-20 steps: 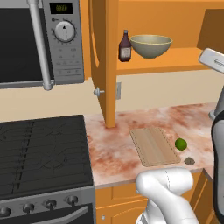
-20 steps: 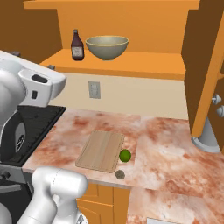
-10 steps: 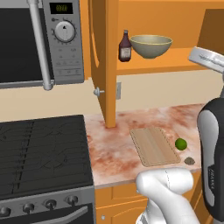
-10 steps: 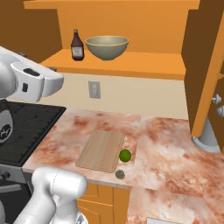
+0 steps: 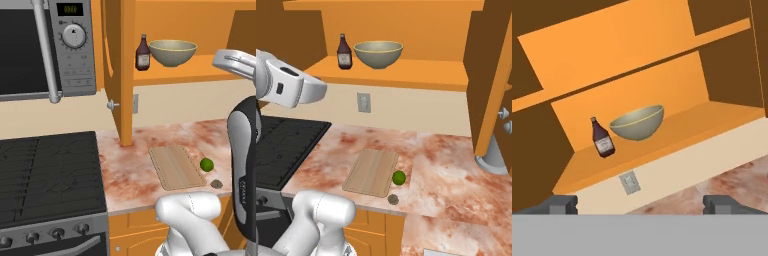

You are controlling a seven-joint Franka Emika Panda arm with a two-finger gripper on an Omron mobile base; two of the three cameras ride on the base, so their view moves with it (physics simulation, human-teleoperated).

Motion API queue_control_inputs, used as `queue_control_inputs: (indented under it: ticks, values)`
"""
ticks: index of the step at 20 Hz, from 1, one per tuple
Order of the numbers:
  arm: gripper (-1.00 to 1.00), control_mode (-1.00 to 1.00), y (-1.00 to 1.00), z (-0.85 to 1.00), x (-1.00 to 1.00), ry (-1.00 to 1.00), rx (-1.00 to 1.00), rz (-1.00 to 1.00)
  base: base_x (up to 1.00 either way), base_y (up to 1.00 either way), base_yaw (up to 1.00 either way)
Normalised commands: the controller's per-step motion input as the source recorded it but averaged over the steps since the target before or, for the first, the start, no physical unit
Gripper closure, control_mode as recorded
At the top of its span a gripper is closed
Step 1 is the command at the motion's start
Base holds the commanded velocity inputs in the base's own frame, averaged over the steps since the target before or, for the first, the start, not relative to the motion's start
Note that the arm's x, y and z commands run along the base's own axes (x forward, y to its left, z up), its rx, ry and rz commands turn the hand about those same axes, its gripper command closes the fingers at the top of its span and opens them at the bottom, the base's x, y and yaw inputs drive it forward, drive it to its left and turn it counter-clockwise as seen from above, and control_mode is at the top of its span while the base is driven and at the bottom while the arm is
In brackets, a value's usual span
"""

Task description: Open the cabinet. Place the bowl and condiment on the counter. Then place the lime and garlic on the cutting board.

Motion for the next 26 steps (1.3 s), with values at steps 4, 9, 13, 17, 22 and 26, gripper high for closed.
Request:
queue_control_inputs:
  ticks: [4, 9, 13, 17, 22, 26]
  values:
    - [-1.0, -1.0, 0.0, -0.01, 0.09, 0.03, -0.01, 0.0, 0.0, 0.0, 0.0]
    - [-1.0, -1.0, 0.0, -0.04, 0.23, 0.04, 0.0, 0.0, 0.0, 0.0, 0.0]
    - [-1.0, -1.0, 0.0, -0.06, 0.31, 0.03, 0.0, 0.0, 0.0, 0.0, 0.0]
    - [-1.0, -1.0, 0.0, -0.1, 0.31, 0.01, 0.0, 0.0, 0.0, 0.0, 0.0]
    - [-1.0, -1.0, 0.0, -0.02, 0.15, 0.0, -0.01, 0.0, 0.0, 0.0, 0.0]
    - [-1.0, -1.0, 0.08, -0.05, 0.11, 0.0, -0.03, 0.0, 0.0, 0.0, 0.0]
